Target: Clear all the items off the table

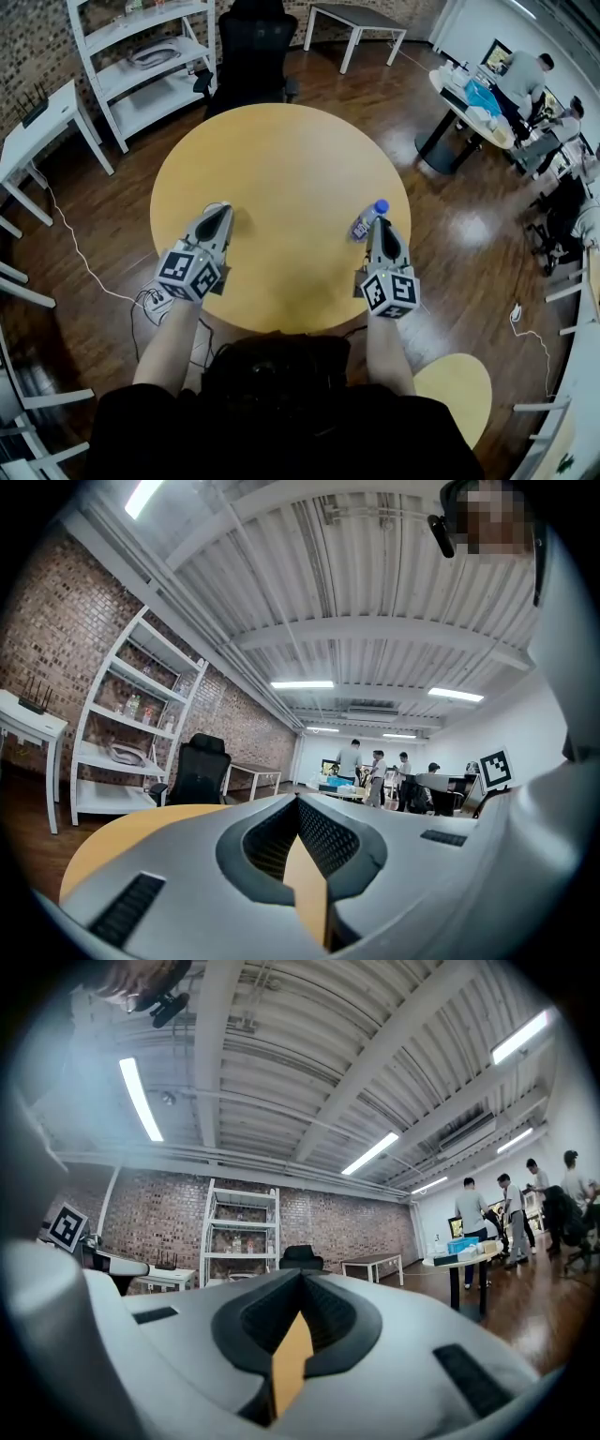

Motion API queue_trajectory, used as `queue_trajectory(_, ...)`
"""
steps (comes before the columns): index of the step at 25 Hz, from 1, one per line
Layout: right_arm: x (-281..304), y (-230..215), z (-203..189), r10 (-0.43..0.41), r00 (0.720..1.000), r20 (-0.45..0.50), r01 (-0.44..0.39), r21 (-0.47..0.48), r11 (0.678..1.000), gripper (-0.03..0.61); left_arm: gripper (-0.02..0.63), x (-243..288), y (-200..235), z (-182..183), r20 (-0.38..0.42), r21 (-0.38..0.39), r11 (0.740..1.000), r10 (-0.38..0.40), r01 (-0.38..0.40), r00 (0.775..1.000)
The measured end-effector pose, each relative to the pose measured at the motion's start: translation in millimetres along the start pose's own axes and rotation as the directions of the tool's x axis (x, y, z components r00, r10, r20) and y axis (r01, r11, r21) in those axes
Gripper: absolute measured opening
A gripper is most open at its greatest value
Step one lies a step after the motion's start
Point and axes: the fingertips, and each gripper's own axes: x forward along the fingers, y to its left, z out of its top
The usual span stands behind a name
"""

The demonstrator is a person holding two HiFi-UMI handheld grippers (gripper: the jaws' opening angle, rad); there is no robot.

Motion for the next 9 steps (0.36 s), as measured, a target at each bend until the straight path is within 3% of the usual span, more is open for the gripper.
queue_trajectory(9, -12.2, -7.5, 12.7, -0.016, 1.0, 0.009, 0.016, -0.005, 1.0, 0.002, 0.0, 6.1, -16.4, -3.1, -0.014, -0.011, 1.0, -0.027, 0.027, 1.0)
